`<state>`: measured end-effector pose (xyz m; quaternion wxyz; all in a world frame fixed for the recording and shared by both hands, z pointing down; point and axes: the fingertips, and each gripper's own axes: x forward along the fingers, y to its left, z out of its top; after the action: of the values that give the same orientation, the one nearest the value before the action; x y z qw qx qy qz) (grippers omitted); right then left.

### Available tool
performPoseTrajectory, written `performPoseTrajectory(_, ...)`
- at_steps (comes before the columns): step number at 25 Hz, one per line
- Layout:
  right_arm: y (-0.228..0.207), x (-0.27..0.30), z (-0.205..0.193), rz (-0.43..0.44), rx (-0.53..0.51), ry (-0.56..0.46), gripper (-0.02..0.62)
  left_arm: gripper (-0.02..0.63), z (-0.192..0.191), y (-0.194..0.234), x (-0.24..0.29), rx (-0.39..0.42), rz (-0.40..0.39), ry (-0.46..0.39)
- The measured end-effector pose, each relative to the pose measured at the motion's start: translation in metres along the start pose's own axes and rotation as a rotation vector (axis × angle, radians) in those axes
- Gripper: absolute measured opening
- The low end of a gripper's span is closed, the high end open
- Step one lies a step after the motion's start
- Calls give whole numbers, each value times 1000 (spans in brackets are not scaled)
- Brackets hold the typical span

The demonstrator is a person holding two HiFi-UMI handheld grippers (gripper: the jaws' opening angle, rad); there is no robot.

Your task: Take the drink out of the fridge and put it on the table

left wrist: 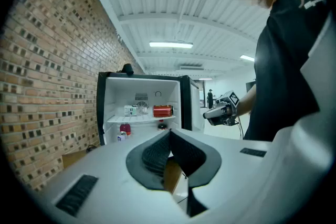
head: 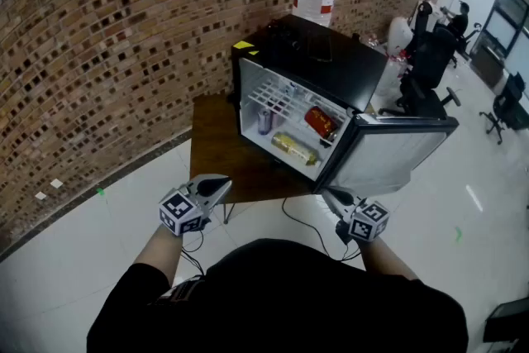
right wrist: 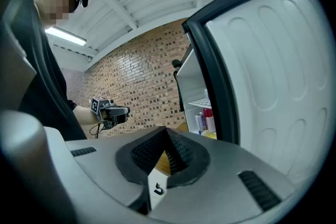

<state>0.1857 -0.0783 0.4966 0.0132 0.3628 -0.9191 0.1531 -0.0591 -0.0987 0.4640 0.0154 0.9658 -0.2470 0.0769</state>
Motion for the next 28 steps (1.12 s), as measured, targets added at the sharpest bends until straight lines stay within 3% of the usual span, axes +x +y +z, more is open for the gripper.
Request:
performPoseTrajectory(9, 36, 21, -2, -58, -5, 0, 6, 3, 18, 37, -9, 211, -29, 48)
performPoseTrajectory(17, 62, 15, -23, -124, -3, 18, 8, 11, 31, 57, 32, 495, -85, 88)
performPoseTrajectory(19, 72, 11, -22, -143, 19, 15, 8, 97, 36, 58, 50, 552, -117, 86)
performPoseTrajectory(28, 59, -30, -27, -249, 72, 23, 8, 266, 13, 44, 155, 842, -220, 131)
